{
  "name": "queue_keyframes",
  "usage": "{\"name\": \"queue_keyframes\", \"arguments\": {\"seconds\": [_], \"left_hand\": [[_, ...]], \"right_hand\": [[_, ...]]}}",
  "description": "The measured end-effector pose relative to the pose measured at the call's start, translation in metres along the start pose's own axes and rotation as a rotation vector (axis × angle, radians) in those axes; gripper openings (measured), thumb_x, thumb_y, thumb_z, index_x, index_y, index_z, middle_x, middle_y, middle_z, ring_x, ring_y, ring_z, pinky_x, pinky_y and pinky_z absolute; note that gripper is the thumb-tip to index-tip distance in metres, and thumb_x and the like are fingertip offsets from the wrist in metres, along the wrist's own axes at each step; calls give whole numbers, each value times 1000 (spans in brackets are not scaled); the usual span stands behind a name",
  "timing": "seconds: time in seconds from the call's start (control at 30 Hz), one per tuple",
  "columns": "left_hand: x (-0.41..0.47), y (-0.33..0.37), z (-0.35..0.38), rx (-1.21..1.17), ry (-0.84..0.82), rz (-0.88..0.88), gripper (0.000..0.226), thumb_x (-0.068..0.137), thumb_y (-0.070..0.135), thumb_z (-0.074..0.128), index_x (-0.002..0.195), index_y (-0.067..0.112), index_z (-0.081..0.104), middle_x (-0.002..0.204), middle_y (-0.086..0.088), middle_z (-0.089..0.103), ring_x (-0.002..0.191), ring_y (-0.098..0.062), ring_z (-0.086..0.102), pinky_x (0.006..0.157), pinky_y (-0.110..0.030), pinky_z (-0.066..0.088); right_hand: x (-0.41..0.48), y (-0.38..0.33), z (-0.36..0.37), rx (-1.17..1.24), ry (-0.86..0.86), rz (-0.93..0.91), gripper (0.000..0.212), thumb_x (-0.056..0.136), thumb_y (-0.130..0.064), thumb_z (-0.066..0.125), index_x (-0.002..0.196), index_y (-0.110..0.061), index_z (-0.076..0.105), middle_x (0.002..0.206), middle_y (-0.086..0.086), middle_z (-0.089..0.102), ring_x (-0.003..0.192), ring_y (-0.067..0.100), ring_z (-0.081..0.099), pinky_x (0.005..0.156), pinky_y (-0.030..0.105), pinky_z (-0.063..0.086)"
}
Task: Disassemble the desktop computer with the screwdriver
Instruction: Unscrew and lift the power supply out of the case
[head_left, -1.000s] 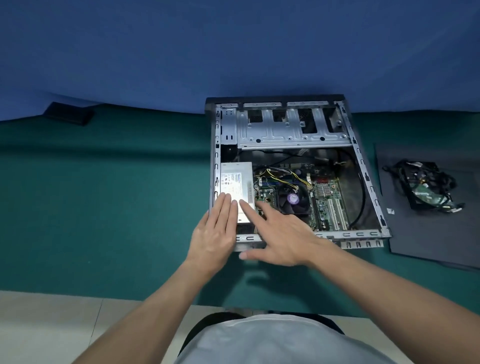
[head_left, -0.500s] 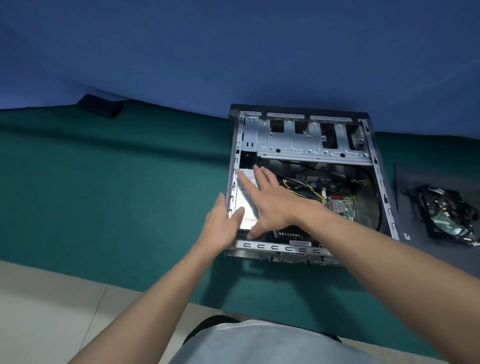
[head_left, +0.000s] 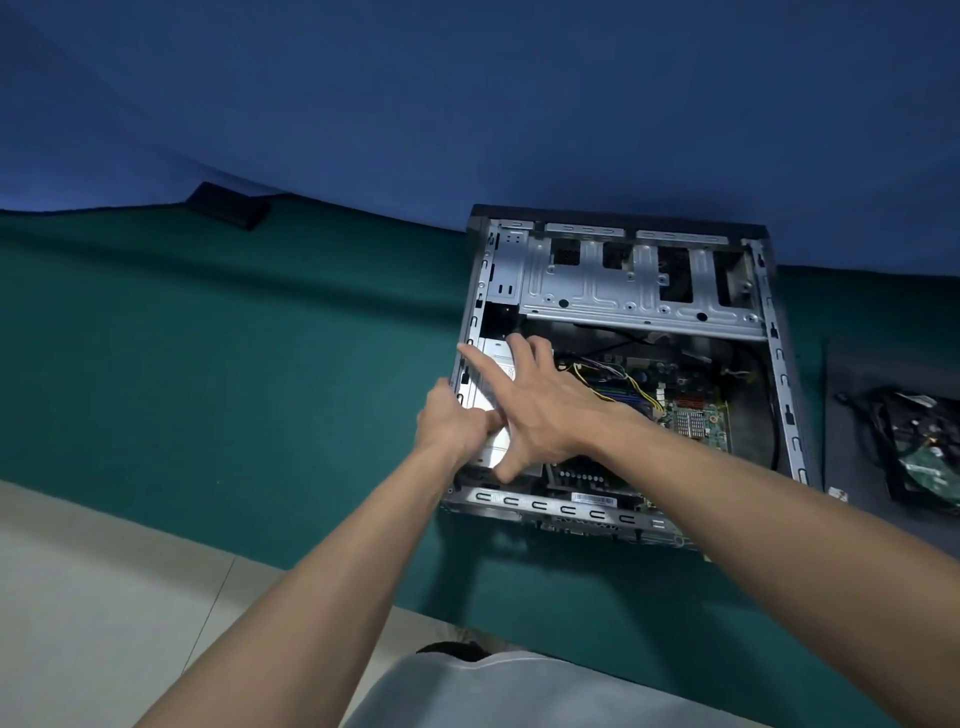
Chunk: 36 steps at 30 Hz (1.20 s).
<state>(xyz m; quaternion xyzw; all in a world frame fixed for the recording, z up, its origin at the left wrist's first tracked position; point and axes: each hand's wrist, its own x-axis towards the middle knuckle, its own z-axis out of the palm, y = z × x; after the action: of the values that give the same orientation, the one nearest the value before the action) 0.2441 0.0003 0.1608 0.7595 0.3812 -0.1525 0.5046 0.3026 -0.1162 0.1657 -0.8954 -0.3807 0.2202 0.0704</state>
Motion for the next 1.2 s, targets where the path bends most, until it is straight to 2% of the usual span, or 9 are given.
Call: {"name": "queue_keyframes", "arguments": {"seconds": [0.2, 0.4, 0.5, 0.6, 0.7, 0.83, 0.93, 1.03, 1.2], "left_hand": [[0, 0, 1, -13, 34, -50, 91, 75, 23, 78, 149, 19, 25, 139, -9, 51, 115, -29, 55, 100, -44, 46], [-7, 1, 13, 281, 107, -20, 116, 49, 74, 75, 141, 20, 27, 141, -1, 45, 123, -28, 50, 96, -49, 44], [-3, -3, 6, 104, 40, -12, 107, 56, 64, 79, 141, 19, 31, 138, -1, 50, 120, -26, 54, 96, -44, 46], [-1, -9, -6, -260, -110, -20, 71, 74, 41, 80, 133, 20, 48, 116, 0, 67, 102, -20, 65, 94, -45, 51], [2, -14, -5, -259, -105, 24, 69, 75, 38, 80, 133, 20, 48, 120, -1, 65, 108, -22, 63, 98, -45, 49], [6, -11, 1, -205, -69, 22, 93, 65, 48, 84, 141, 17, 40, 132, -3, 57, 118, -24, 57, 103, -43, 45], [8, -12, 4, -141, -32, 30, 105, 57, 58, 84, 142, 19, 37, 136, -3, 54, 122, -25, 53, 105, -43, 43], [6, -13, 7, -8, 16, 36, 114, 51, 74, 76, 143, 22, 34, 139, 0, 51, 126, -25, 50, 106, -47, 40], [4, -13, 8, 136, 74, 42, 121, 46, 88, 63, 142, 22, 31, 142, -1, 48, 128, -27, 47, 105, -51, 39]], "right_hand": [[-1, 3, 1, -2, 32, -28, 138, 41, -55, 81, 144, -42, -10, 145, 17, 7, 129, 39, 11, 90, 53, 48], [-16, 25, 3, 108, -4, 19, 132, 40, -58, 75, 144, -44, -5, 149, 5, -8, 137, 37, -1, 93, 53, 47], [-13, 25, 2, 146, -30, 20, 126, 42, -59, 77, 142, -45, 2, 149, 0, -10, 137, 31, -6, 96, 55, 42], [-17, 29, 4, 250, -33, 52, 127, 39, -59, 79, 140, -49, 2, 147, -10, -12, 138, 23, -9, 100, 58, 36], [-23, 32, 2, 346, -75, 87, 125, 42, -60, 82, 140, -50, 4, 148, -12, -14, 140, 21, -15, 107, 58, 27], [-23, 35, -11, 675, -72, 193, 68, 72, -54, 70, 130, -51, 35, 152, -5, 3, 141, 17, -7, 112, 51, 16], [-15, 21, -6, 878, 193, 431, 32, 89, -39, 59, 120, -45, 54, 147, 3, 17, 139, 22, 7, 111, 46, 18], [-5, 7, 0, 889, 315, 699, 56, 85, -46, 61, 135, -49, 38, 146, 7, 13, 134, 31, 11, 98, 45, 31], [2, -1, -4, 863, 216, 1018, 88, 59, -53, 73, 131, -23, 31, 118, 11, 29, 103, 39, 49, 65, 38, 38]]}}
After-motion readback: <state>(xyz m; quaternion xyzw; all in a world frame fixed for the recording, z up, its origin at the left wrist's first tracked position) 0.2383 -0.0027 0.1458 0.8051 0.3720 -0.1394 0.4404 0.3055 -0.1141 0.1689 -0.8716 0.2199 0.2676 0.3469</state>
